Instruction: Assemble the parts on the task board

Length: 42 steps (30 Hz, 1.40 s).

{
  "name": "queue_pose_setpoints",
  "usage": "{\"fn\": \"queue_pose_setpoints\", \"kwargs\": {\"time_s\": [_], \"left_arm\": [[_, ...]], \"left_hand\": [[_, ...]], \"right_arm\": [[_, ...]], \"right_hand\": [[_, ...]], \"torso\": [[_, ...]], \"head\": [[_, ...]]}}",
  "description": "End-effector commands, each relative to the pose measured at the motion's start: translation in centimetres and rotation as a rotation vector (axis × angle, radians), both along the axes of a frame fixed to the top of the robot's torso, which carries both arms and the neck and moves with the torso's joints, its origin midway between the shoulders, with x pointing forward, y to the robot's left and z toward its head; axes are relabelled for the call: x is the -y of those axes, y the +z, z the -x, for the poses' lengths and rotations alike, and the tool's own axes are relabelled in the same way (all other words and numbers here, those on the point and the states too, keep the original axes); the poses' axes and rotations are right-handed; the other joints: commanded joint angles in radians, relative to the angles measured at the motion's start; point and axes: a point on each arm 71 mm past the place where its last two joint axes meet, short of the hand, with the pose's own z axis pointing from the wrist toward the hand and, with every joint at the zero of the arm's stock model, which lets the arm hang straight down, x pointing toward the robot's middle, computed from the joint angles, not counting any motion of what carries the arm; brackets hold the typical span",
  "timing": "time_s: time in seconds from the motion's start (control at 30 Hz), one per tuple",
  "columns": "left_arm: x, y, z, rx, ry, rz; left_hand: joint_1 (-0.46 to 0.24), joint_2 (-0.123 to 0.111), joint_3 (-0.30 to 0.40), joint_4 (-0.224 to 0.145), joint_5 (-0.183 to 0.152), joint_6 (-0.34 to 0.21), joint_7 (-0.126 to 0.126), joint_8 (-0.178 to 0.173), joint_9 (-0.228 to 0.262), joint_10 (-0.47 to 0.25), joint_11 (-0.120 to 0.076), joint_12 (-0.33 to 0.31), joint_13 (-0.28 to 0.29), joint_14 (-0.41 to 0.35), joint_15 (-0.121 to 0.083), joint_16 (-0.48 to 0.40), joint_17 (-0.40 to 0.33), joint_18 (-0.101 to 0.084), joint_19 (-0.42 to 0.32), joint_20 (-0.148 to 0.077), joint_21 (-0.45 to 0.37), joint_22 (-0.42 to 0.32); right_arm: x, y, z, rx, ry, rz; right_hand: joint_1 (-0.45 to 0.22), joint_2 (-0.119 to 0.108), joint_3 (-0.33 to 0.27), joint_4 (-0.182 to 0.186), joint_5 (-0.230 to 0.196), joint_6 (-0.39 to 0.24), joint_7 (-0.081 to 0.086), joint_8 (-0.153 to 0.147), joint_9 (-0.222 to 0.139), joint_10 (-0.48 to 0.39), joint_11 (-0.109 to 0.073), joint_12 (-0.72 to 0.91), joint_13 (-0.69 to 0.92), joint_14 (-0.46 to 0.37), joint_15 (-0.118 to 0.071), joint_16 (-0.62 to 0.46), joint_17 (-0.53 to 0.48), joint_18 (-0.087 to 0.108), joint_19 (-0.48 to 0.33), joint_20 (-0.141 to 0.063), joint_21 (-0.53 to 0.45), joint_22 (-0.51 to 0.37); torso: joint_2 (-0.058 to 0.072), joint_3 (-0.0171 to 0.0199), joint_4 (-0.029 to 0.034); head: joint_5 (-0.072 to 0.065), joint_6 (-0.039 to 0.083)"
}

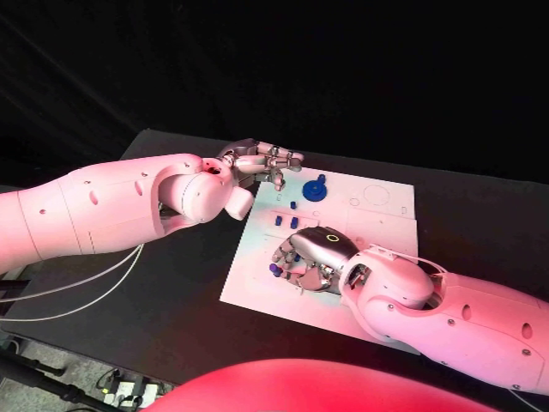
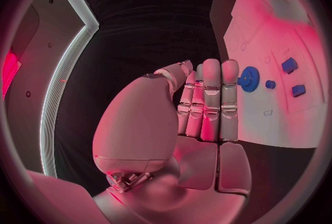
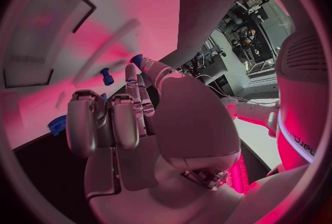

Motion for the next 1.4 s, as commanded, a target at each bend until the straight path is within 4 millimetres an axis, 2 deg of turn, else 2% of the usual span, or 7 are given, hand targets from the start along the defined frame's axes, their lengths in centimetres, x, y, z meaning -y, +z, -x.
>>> {"fn": "queue_pose_setpoints", "kwargs": {"time_s": [0.03, 0.53, 0.67, 0.77, 0.83, 1.07, 1.4], "left_arm": [[0.2, 0.1, 0.1, 0.001, -0.016, 0.012], [0.1, 0.1, 0.0, 0.001, -0.014, 0.011], [0.1, 0.1, 0.0, 0.002, -0.013, 0.012], [0.0, 0.1, 0.0, 0.002, -0.008, 0.014], [-0.1, 0.1, 0.0, 0.000, -0.004, 0.014], [-0.4, -0.2, 0.2, -0.005, 0.000, 0.010], [-0.5, -0.4, 0.4, -0.011, 0.001, 0.009]], "left_hand": [[0.000, 0.007, 0.002, 0.002, 0.004, -0.006, 0.001, -0.005, -0.001, -0.008, -0.002, 0.006, 0.001, -0.001, 0.003, -0.007, -0.002, 0.012, 0.002, 0.005, -0.006, -0.002], [0.000, 0.007, 0.002, 0.002, 0.004, -0.006, 0.001, -0.005, -0.001, -0.008, -0.002, 0.006, 0.001, -0.001, 0.003, -0.007, -0.002, 0.012, 0.002, 0.005, -0.006, -0.002], [0.000, 0.007, 0.002, 0.002, 0.004, -0.006, 0.001, -0.005, -0.001, -0.008, -0.002, 0.006, 0.002, -0.001, 0.003, -0.007, -0.002, 0.012, 0.002, 0.005, -0.006, -0.002], [-0.001, 0.007, 0.001, 0.002, 0.004, -0.006, 0.001, -0.005, -0.001, -0.008, -0.002, 0.007, 0.002, -0.001, 0.004, -0.007, -0.002, 0.012, 0.002, 0.005, -0.006, -0.002], [-0.001, 0.007, 0.001, 0.002, 0.004, -0.006, 0.001, -0.005, -0.001, -0.008, -0.002, 0.007, 0.002, -0.001, 0.004, -0.007, -0.002, 0.012, 0.002, 0.005, -0.006, -0.002], [-0.001, 0.007, 0.001, 0.002, 0.004, -0.006, 0.001, -0.005, -0.001, -0.008, -0.002, 0.007, 0.002, -0.001, 0.004, -0.007, -0.002, 0.012, 0.002, 0.005, -0.006, -0.002], [-0.001, 0.007, 0.001, 0.002, 0.004, -0.006, 0.001, -0.005, -0.001, -0.008, -0.002, 0.007, 0.002, -0.001, 0.004, -0.007, -0.002, 0.012, 0.002, 0.005, -0.006, -0.002]], "right_arm": [[0.3, 0.5, 0.1, 0.041, -0.023, -0.040], [1.4, 2.2, 1.8, 0.033, -0.011, -0.088], [3.3, 2.8, 1.2, 0.006, -0.086, -0.104], [5.7, 3.5, 0.4, -0.039, -0.173, -0.118], [7.6, 4.0, 0.0, -0.085, -0.241, -0.131], [13.5, 5.2, 0.0, -0.148, -0.412, -0.131], [18.8, 4.2, 1.4, -0.133, -0.562, -0.068]], "right_hand": [[-0.009, -0.001, -0.004, 0.002, -0.003, -0.007, 0.000, -0.001, -0.002, 0.010, -0.003, 0.005, 0.001, 0.049, 0.003, -0.006, -0.001, 0.008, 0.015, 0.004, -0.005, 0.202], [-0.010, -0.012, -0.031, -0.012, 0.011, 0.012, -0.027, 0.013, -0.006, 0.124, -0.044, 0.128, 0.082, 0.053, -0.030, 0.005, 0.012, 0.003, 0.027, -0.023, 0.021, 0.209], [-0.028, -0.011, -0.067, -0.004, 0.040, 0.078, -0.027, 0.042, 0.005, 0.138, -0.047, 0.258, 0.190, 0.056, -0.035, 0.010, 0.019, 0.000, 0.034, -0.029, 0.035, 0.214], [-0.061, -0.009, -0.112, 0.017, 0.055, 0.099, -0.040, 0.060, 0.017, 0.125, -0.066, 0.396, 0.312, 0.060, -0.039, 0.022, 0.035, -0.004, 0.044, -0.036, 0.057, 0.220], [-0.088, -0.010, -0.158, 0.038, 0.066, 0.098, -0.054, 0.069, 0.028, 0.136, -0.060, 0.668, 0.582, 0.066, -0.048, 0.040, 0.061, -0.010, 0.054, -0.035, 0.083, 0.227], [-0.136, 0.020, -0.295, 0.114, 0.101, 0.088, -0.050, 0.108, 0.083, 0.171, -0.063, 1.094, 1.022, 0.074, -0.045, 0.075, 0.114, -0.019, 0.071, -0.040, 0.128, 0.239], [-0.124, 0.030, -0.353, 0.148, 0.130, 0.092, -0.057, 0.134, 0.115, 0.183, -0.069, 1.142, 1.079, 0.073, -0.050, 0.076, 0.113, -0.019, 0.071, -0.043, 0.130, 0.239]], "torso": [[0.000, 0.0006, 0.0002], [-0.002, 0.0007, -0.0018], [-0.003, -0.0023, 0.0009], [-0.004, -0.0019, -0.0038], [-0.007, -0.0027, -0.0070], [-0.019, -0.0026, -0.0250], [-0.030, -0.0026, -0.0450]], "head": [[-0.002, 0.001], [-0.007, 0.010], [-0.040, 0.029], [-0.071, 0.041], [-0.090, 0.048], [-0.160, 0.061], [-0.211, 0.046]]}}
